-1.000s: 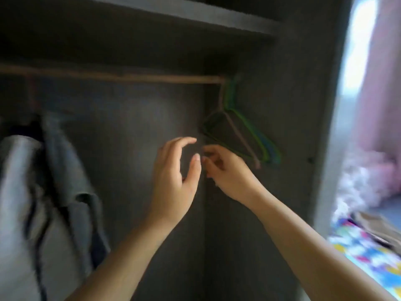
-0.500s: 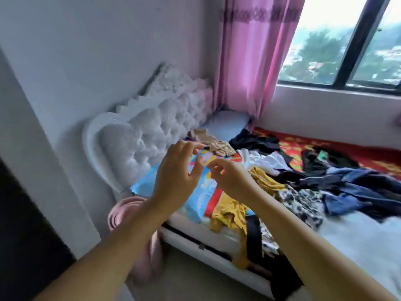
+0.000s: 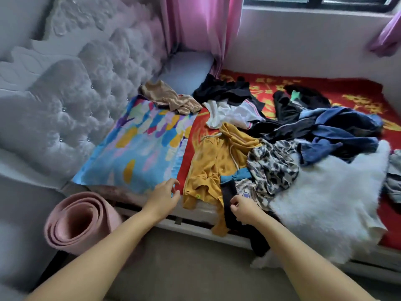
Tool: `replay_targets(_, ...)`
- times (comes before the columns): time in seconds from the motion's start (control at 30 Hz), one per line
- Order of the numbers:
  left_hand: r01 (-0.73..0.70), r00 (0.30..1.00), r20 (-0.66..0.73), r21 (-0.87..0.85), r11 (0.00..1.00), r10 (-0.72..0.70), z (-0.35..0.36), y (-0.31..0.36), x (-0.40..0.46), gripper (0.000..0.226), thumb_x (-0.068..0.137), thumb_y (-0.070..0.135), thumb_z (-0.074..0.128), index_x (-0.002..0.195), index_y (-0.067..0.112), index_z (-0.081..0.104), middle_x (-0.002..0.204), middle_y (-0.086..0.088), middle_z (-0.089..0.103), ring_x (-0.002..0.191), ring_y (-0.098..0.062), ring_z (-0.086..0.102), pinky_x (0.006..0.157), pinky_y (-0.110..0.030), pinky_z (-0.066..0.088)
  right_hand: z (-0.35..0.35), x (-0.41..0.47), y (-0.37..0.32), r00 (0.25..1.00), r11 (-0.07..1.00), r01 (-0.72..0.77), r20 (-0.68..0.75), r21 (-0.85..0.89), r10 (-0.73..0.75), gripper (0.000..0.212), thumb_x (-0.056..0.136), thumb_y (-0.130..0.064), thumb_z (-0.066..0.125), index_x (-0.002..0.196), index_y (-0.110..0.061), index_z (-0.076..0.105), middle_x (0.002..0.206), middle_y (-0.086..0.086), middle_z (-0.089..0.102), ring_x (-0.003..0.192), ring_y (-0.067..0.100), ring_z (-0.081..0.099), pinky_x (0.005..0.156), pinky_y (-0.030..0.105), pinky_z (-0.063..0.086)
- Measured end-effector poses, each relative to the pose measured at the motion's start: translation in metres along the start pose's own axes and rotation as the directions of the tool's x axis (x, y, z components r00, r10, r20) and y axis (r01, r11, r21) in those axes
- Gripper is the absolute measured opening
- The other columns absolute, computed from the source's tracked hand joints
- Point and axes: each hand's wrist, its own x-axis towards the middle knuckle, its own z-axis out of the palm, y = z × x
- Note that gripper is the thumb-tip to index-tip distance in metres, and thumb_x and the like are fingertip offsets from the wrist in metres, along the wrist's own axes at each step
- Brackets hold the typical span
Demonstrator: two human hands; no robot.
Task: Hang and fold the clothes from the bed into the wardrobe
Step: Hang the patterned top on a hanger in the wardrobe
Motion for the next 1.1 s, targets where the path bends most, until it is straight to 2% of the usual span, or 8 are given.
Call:
replay_targets(0.23, -0.1, 0.976, 0.196, 0.004, 0.995, 0.097, 0.054, 0.027, 0.103, 0.028, 0.091, 0.019, 0.053, 0.119, 0.014, 0.057, 0.105, -0.004, 0.06, 0.097, -0.02, 0.056, 0.083, -0.032, 0.044, -0.026, 0.064, 0.07, 0.98, 0.979, -0.2, -0.01, 0.034, 0.2, 0.032, 0.094, -0.024, 0.042, 0.122, -0.013, 0.055, 0.117, 0.011, 0.062, 0.103, 0.027, 0.06, 0.084, 0.034, 0.049)
replay_targets(0.4, -0.165, 0.936, 0.316, 0.011, 0.986, 0.153, 0.112, 0.069, 0.164, 0.032, 0.094, 0.024, 0.05, 0.125, 0.019, 0.052, 0.109, 0.003, 0.058, 0.095, -0.012, 0.055, 0.077, -0.026, 0.045, -0.061, 0.121, 0.133, 0.964, 0.964, -0.265, -0.017, 0.021, 0.265, 0.03, 0.093, -0.019, 0.043, 0.117, -0.009, 0.057, 0.108, 0.011, 0.064, 0.095, 0.027, 0.058, 0.082, 0.032, 0.047)
replay_targets(0.57, -0.043, 0.921, 0.388, 0.011, 0.999, 0.036, 0.187, 0.102, 0.222, 0.035, 0.095, 0.025, 0.048, 0.129, 0.018, 0.048, 0.104, 0.003, 0.055, 0.092, -0.013, 0.052, 0.074, -0.026, 0.04, -0.104, 0.198, 0.198, 0.961, 0.963, -0.264, 0.067, -0.05, 0.267, 0.034, 0.095, -0.018, 0.041, 0.125, -0.008, 0.051, 0.121, 0.013, 0.056, 0.099, 0.025, 0.057, 0.077, 0.031, 0.046)
replay_targets(0.73, 0.085, 0.859, 0.508, -0.013, 0.996, -0.067, 0.276, 0.148, 0.271, 0.049, 0.097, 0.031, 0.045, 0.142, 0.022, 0.03, 0.13, -0.005, 0.044, 0.092, -0.019, 0.057, 0.076, -0.034, 0.046, -0.132, 0.275, 0.251, 0.961, 0.962, -0.272, -0.054, -0.037, 0.27, 0.04, 0.094, -0.016, 0.047, 0.133, -0.011, 0.04, 0.134, 0.016, 0.038, 0.112, 0.03, 0.048, 0.086, 0.035, 0.044)
replay_targets(0.8, 0.13, 0.857, 0.506, -0.019, 0.991, -0.102, 0.316, 0.16, 0.295, 0.056, 0.097, 0.032, 0.045, 0.147, 0.023, 0.021, 0.137, -0.005, 0.037, 0.084, -0.019, 0.058, 0.071, -0.034, 0.047, -0.129, 0.302, 0.269, 0.959, 0.963, -0.266, -0.108, -0.04, 0.261, 0.053, 0.093, -0.022, 0.053, 0.141, -0.016, 0.031, 0.145, 0.016, 0.026, 0.127, 0.032, 0.036, 0.096, 0.041, 0.042)
replay_targets(0.97, 0.39, 0.828, 0.47, -0.091, 0.916, -0.306, 0.38, 0.165, 0.333, 0.072, 0.094, 0.03, 0.054, 0.15, 0.02, 0.01, 0.145, -0.009, 0.033, 0.117, -0.026, 0.049, 0.087, -0.029, 0.042, -0.097, 0.33, 0.297, 0.955, 0.944, -0.292, -0.001, -0.152, 0.295, 0.061, 0.091, -0.035, 0.057, 0.143, -0.026, 0.027, 0.158, 0.009, -0.001, 0.146, 0.029, -0.004, 0.114, 0.055, 0.016)
replay_targets(1.03, 0.497, 0.797, 0.479, -0.174, 0.85, -0.368, 0.397, 0.16, 0.337, 0.078, 0.092, 0.03, 0.058, 0.151, 0.02, 0.007, 0.144, -0.008, 0.038, 0.121, -0.025, 0.048, 0.086, -0.025, 0.039, -0.085, 0.336, 0.307, 0.957, 0.951, -0.29, -0.019, -0.105, 0.289, 0.051, 0.091, -0.026, 0.055, 0.139, -0.024, 0.036, 0.157, 0.008, 0.009, 0.145, 0.028, 0.005, 0.113, 0.054, 0.019)
replay_targets(1.1, 0.554, 0.765, 0.501, -0.192, 0.81, -0.405, 0.406, 0.152, 0.334, 0.053, 0.093, 0.025, 0.054, 0.139, 0.016, 0.029, 0.112, -0.01, 0.057, 0.095, -0.023, 0.056, 0.074, -0.028, 0.041, -0.082, 0.34, 0.311, 0.957, 0.963, -0.269, -0.102, 0.025, 0.27, 0.034, 0.091, -0.015, 0.05, 0.125, -0.017, 0.049, 0.145, 0.009, 0.033, 0.134, 0.028, 0.031, 0.105, 0.048, 0.035)
